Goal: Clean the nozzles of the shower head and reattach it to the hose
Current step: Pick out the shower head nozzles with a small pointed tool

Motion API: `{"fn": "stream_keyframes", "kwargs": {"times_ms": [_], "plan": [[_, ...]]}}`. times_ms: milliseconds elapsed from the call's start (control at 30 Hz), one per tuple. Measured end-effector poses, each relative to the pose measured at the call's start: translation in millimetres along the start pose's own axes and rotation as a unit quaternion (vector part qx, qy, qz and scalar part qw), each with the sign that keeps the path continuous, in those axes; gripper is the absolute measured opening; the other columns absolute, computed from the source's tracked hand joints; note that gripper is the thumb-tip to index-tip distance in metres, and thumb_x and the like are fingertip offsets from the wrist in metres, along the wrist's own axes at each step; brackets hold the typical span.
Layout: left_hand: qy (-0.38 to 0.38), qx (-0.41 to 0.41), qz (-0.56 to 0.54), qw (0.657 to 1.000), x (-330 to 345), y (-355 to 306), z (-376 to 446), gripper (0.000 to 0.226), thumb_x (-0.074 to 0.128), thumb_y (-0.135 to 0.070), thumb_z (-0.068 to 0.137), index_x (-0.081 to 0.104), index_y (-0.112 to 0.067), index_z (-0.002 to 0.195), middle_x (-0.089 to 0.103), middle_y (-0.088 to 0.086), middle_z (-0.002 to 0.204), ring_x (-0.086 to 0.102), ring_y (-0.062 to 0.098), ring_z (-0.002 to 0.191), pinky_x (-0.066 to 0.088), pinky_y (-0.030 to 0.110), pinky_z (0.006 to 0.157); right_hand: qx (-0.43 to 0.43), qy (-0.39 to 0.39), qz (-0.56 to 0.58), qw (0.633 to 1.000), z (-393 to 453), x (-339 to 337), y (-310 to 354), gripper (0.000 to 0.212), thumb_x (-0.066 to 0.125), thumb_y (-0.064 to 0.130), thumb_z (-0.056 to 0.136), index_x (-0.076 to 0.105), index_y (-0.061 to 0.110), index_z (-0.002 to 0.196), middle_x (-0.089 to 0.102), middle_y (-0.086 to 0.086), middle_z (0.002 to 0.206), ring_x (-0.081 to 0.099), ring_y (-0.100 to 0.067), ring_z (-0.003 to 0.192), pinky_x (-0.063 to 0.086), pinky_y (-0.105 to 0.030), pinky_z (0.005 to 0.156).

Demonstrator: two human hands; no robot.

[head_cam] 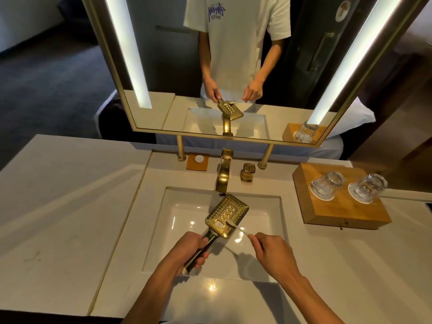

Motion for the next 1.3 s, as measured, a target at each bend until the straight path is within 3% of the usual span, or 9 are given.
{"fn": "stream_keyframes", "kwargs": {"times_ms": [167,367,533,700,900,1100,1200,1300], "plan": [[0.0,0.004,0.002,1.0,-1,-2,0,0.023,0.045,-0.014,0.101,0.061,0.0,0.093,0.062,0.011,0.066,0.052,0.018,0.047,0.043,0.029,0.047,-0.05,0.025,-0.022,0.998,-7,11,0,0.046,0.032,0.057,0.099,0.052,0.028,0.07,0.056,0.01,0.06,0.052,-0.011,0.055,0.04,-0.027,0.051],[0.001,0.007,-0.004,1.0,-3,-3,0,0.023,0.044,-0.013,0.1,0.062,0.0,0.093,0.062,0.01,0.065,0.052,0.018,0.047,0.043,0.028,0.046,0.061,-0.021,0.041,0.997,18,-8,-21,0.043,0.043,0.049,0.099,0.05,0.03,0.062,0.052,0.007,0.051,0.049,-0.01,0.046,0.033,-0.017,0.043],[0.0,0.004,0.006,1.0,-6,-3,2,0.023,0.045,-0.013,0.099,0.061,-0.001,0.091,0.062,0.01,0.065,0.052,0.019,0.047,0.043,0.029,0.046,-0.027,0.034,0.028,0.999,4,12,-12,0.044,0.039,0.054,0.099,0.049,0.03,0.064,0.047,0.012,0.051,0.048,-0.009,0.048,0.036,-0.024,0.048],[0.013,0.009,-0.007,1.0,-7,-2,1,0.023,0.045,-0.014,0.099,0.062,-0.001,0.092,0.062,0.011,0.066,0.053,0.019,0.048,0.043,0.029,0.046,0.061,-0.028,0.072,0.995,30,-10,-27,0.045,0.044,0.047,0.099,0.058,0.022,0.065,0.057,0.004,0.055,0.054,-0.012,0.051,0.035,-0.024,0.047],[0.002,0.01,-0.005,1.0,-10,-3,0,0.022,0.045,-0.014,0.098,0.061,-0.003,0.089,0.062,0.011,0.066,0.053,0.019,0.048,0.042,0.028,0.046,-0.004,0.014,0.066,0.998,20,12,-20,0.046,0.043,0.053,0.098,0.057,0.024,0.065,0.056,0.005,0.053,0.054,-0.014,0.051,0.038,-0.028,0.048],[0.007,0.015,-0.018,1.0,-8,-3,-1,0.022,0.046,-0.014,0.099,0.062,-0.002,0.091,0.062,0.012,0.067,0.052,0.02,0.048,0.043,0.028,0.046,0.08,-0.04,0.115,0.989,39,-6,-26,0.042,0.047,0.045,0.099,0.066,0.02,0.071,0.063,0.003,0.059,0.059,-0.012,0.056,0.049,-0.034,0.056],[0.004,0.014,-0.013,1.0,-10,-3,1,0.022,0.045,-0.014,0.099,0.061,-0.002,0.092,0.062,0.011,0.067,0.052,0.02,0.049,0.042,0.029,0.046,0.019,0.017,0.107,0.994,24,12,-16,0.045,0.045,0.051,0.098,0.06,0.023,0.065,0.057,0.004,0.053,0.055,-0.011,0.051,0.04,-0.027,0.049],[0.008,0.014,-0.01,1.0,-11,-2,2,0.022,0.045,-0.014,0.098,0.062,-0.001,0.092,0.062,0.011,0.067,0.053,0.02,0.049,0.043,0.029,0.046,0.027,-0.002,0.099,0.995,29,12,-23,0.045,0.045,0.052,0.097,0.06,0.026,0.064,0.056,0.007,0.052,0.055,-0.009,0.051,0.038,-0.021,0.048]]}}
Point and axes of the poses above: each hand's wrist, its own z-axis towards the middle knuckle, its own x-axis out of the palm, y = z × x, the point moved 1 cm from there along z, towards the middle knuckle
